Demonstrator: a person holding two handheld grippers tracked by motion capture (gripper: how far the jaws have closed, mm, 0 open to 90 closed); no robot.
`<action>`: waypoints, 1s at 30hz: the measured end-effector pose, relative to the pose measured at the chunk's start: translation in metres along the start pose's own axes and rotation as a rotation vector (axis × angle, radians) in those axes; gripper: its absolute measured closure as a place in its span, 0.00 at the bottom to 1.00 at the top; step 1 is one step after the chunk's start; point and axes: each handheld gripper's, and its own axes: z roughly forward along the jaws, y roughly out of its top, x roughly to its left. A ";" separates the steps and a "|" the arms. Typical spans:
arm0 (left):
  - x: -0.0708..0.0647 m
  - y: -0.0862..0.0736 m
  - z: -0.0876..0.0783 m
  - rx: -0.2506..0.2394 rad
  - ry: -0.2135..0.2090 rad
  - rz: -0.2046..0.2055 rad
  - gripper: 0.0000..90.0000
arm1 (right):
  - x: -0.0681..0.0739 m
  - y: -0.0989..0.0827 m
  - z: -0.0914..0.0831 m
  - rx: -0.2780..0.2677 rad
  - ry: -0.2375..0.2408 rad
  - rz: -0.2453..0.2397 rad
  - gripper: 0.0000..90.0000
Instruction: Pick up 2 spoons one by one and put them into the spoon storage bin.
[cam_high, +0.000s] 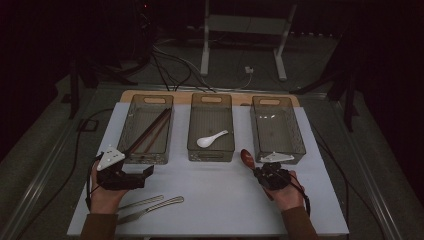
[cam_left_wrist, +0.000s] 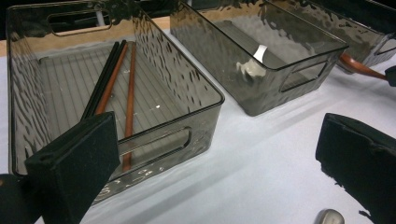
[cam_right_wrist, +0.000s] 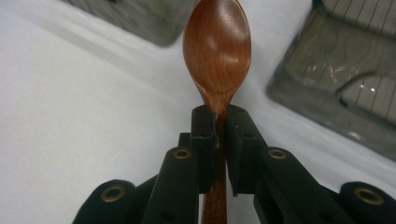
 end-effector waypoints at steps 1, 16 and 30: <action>0.000 0.000 0.000 0.000 0.000 0.000 0.01 | 0.001 0.002 -0.001 -0.006 0.000 0.000 0.92; 0.001 0.000 -0.002 -0.004 0.002 -0.003 0.01 | 0.013 0.039 -0.015 -0.104 0.002 -0.015 0.92; 0.002 0.000 -0.003 -0.008 0.003 -0.007 0.01 | 0.030 0.071 0.003 -0.134 0.026 -0.031 0.92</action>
